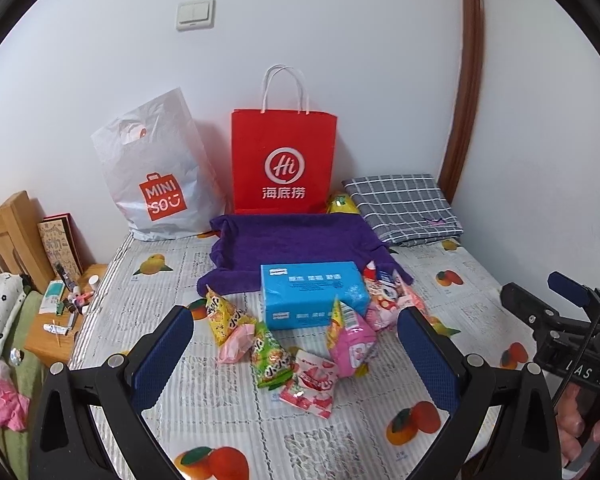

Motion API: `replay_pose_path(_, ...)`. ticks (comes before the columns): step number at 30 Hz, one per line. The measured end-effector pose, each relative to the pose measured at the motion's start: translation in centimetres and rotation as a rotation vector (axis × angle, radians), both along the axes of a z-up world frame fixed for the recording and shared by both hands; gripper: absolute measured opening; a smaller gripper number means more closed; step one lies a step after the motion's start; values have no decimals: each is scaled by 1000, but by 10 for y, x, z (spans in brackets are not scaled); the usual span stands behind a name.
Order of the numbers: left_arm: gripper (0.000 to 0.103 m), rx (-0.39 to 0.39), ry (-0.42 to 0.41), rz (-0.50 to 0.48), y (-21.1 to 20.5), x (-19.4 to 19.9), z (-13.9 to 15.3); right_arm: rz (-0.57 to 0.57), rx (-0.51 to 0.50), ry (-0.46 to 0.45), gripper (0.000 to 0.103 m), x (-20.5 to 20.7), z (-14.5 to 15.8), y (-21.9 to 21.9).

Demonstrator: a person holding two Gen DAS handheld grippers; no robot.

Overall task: Organize snacks
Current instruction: 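Reach the right tool into the pile and grasp the red snack stick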

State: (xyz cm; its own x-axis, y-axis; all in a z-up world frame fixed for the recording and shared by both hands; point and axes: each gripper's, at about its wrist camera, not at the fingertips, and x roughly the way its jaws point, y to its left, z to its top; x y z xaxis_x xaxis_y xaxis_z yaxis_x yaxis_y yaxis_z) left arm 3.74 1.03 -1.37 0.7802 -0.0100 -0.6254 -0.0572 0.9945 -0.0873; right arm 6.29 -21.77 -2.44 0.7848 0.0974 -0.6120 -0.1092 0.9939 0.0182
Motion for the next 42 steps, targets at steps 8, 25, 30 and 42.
replay_pose_path(8,102,-44,68,36,23,38,-47,-35,19,135,93,54,-56,-23)
replay_pose_path(25,100,-104,151,82,51,93,-113,-70,-15,311,59,150,-160,-52)
replay_pose_path(30,100,-124,150,109,59,99,-120,-39,-7,329,56,171,-174,-47)
replay_pose_path(42,100,-121,161,136,70,100,-131,18,-62,333,25,193,-194,-33)
